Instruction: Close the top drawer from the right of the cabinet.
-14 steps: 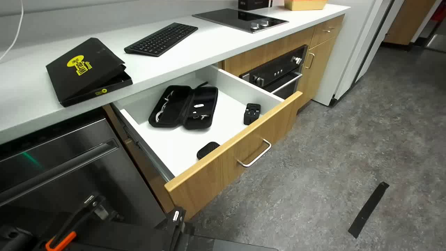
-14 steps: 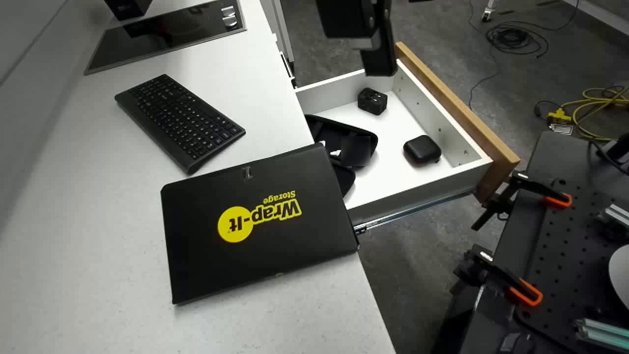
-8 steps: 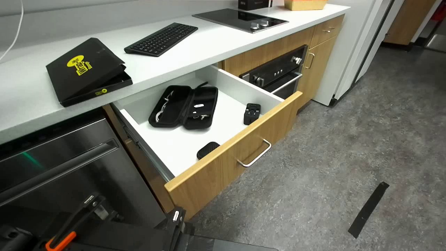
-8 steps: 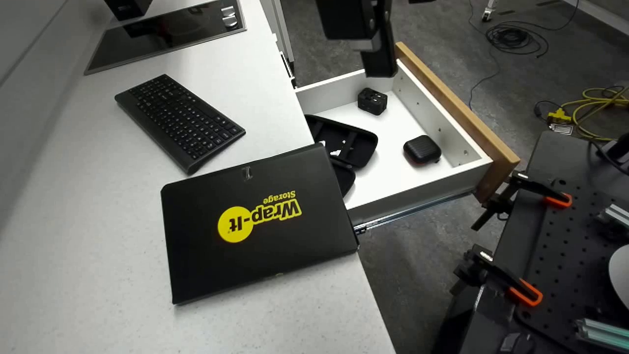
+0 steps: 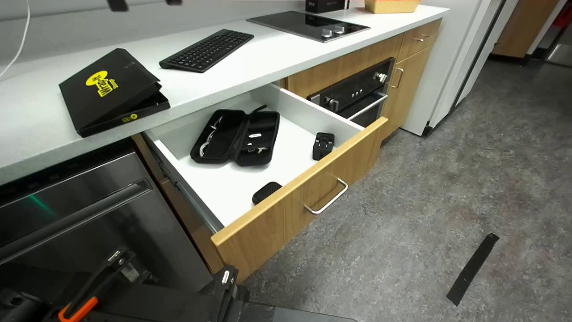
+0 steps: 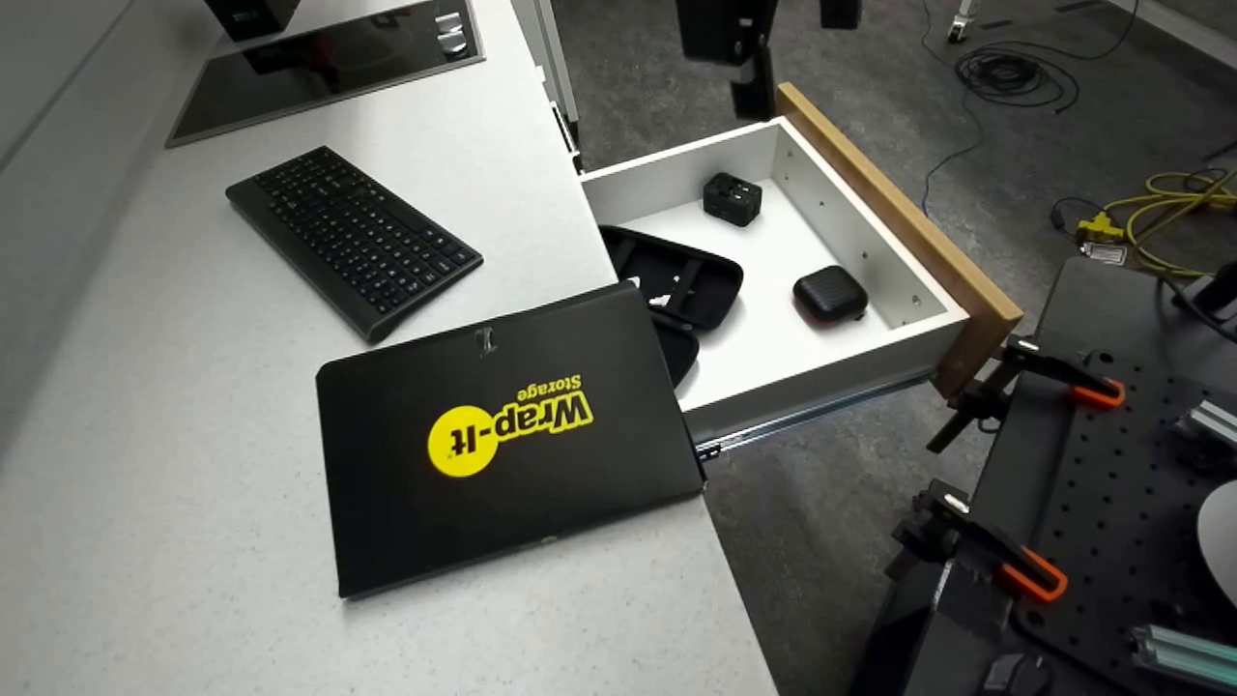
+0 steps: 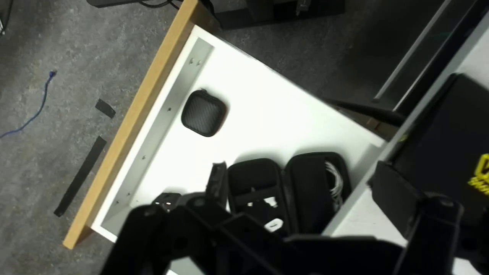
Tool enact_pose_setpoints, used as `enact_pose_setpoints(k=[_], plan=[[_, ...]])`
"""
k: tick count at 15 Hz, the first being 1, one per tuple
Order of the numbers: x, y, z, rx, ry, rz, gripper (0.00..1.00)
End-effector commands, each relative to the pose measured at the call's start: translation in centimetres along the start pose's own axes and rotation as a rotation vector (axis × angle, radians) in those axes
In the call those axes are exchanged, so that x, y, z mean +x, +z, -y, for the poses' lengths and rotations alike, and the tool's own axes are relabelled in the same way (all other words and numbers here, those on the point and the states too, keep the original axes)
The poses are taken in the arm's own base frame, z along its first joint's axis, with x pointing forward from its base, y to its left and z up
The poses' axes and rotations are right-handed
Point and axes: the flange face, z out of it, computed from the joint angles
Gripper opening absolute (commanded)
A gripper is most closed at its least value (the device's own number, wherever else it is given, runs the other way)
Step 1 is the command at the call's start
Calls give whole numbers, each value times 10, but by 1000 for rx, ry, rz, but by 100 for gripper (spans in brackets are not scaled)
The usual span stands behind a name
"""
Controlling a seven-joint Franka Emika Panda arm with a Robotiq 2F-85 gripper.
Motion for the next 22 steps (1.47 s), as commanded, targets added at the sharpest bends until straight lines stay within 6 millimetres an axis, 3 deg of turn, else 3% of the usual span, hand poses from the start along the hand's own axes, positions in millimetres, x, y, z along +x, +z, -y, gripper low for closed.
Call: enact_pose_setpoints(k=[1,4,6,7,9,15,22], plan=[[23,57,-80,-35,188,-14,100],[29,98,-145,-94,334,-7,100],[29,116,-172,-115,430,30,100],[28,106,-160,-87,353,27,100],[27,119,-175,-90,402,54,100],[32,125,-177,-107,441,26,100],[49,192,-261,-178,673,-27,100]])
